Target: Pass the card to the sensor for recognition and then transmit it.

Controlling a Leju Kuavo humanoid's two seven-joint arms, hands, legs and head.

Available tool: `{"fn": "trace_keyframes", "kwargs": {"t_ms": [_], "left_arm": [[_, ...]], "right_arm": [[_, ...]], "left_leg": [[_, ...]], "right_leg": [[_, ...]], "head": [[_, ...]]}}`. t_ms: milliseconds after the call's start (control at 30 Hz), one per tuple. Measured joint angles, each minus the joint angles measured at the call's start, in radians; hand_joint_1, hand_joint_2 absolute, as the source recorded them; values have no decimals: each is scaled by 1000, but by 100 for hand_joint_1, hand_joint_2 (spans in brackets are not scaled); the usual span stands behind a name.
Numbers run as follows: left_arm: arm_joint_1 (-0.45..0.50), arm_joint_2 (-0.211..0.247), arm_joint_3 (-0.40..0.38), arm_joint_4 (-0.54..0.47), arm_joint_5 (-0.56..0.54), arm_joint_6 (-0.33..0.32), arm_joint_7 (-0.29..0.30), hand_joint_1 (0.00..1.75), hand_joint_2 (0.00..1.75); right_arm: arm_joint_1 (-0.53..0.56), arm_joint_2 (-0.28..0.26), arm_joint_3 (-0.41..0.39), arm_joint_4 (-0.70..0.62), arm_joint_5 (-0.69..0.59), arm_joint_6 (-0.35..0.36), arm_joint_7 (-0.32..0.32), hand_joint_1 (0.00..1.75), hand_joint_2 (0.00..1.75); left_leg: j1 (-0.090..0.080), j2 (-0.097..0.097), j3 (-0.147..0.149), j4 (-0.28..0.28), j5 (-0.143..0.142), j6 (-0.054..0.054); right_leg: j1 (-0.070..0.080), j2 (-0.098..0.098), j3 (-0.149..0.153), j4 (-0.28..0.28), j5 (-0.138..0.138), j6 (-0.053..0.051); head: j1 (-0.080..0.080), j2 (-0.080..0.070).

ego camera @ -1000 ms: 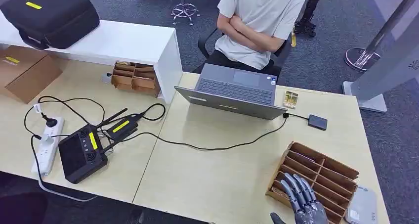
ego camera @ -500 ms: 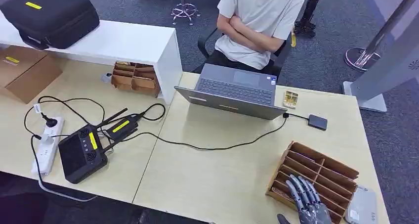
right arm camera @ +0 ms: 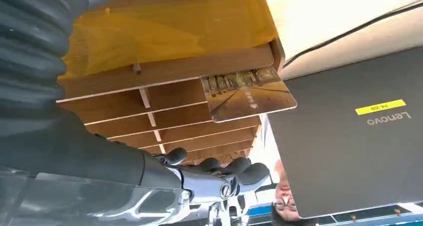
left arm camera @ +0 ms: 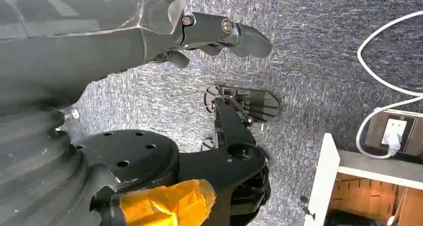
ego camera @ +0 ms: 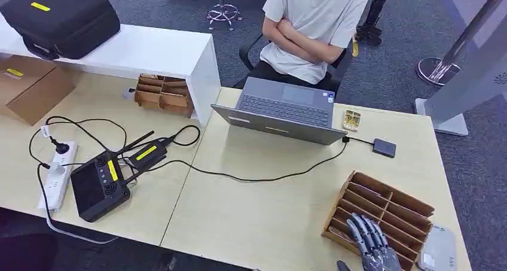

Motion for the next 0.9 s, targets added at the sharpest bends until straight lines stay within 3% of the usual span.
{"fn": "trace_keyframes", "kwargs": {"t_ms": [100,133,167,400,500,767,833,900], "left_arm": [[0,0,0,0,0,0,0,0,175],[0,0,0,0,0,0,0,0,175],[0,0,0,0,-1,0,0,0,175],[0,0,0,0,-3,0,0,0,175],[0,0,0,0,-3,0,1,0,175],[0,0,0,0,-3,0,1,0,175],[-1,0,0,0,-3,0,1,0,175],[0,0,0,0,-5,0,1,0,175]], "right_arm": [[-1,1,0,2,0,0,1,0,175],[-1,1,0,2,0,0,2,164,175],[-2,1,0,2,0,0,3,175,175],[-3,1,0,4,-3,0,2,175,175],[-6,2,0,6,-2,0,3,162,175],[-23,7,-2,6,2,0,2,161,175],[-25,8,-2,6,2,0,1,143,175],[-26,10,-2,6,2,0,2,136,175]], "left_leg": [[0,0,0,0,0,0],[0,0,0,0,0,0],[0,0,0,0,0,0],[0,0,0,0,0,0],[0,0,0,0,0,0],[0,0,1,0,0,0],[0,0,1,0,0,0],[0,0,1,0,0,0]], "right_leg": [[0,0,0,0,0,0],[0,0,0,0,0,0],[0,0,0,0,0,0],[0,0,0,0,0,0],[0,0,0,0,0,0],[0,0,1,0,0,0],[0,0,1,0,0,0],[0,0,1,0,0,0]], "head": [[0,0],[0,0],[0,0],[0,0],[0,0],[0,0],[0,0],[0,0]]}}
